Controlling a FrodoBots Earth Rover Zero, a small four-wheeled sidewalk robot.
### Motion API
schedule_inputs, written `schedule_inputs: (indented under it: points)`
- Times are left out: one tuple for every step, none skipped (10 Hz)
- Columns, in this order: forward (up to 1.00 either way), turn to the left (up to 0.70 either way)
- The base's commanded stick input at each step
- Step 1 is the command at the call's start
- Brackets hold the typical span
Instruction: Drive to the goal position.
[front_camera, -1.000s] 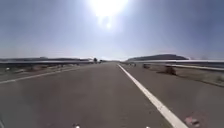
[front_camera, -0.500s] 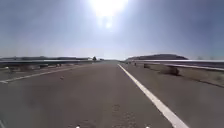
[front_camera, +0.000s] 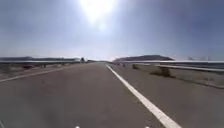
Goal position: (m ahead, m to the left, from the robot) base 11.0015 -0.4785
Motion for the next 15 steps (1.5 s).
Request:
schedule_inputs:
  points:
    - [0.70,0.00]
    - [0.70,0.00]
    - [0.70,0.00]
    - [0.70,0.00]
    - [0.70,0.00]
    - [0.70,0.00]
    - [0.70,0.00]
    - [0.70,0.00]
    - [0.70,0.00]
    - [0.70,0.00]
    - [0.70,0.00]
    - [0.70,0.00]
    - [0.70,0.00]
    - [0.70,0.00]
    - [0.70,0.00]
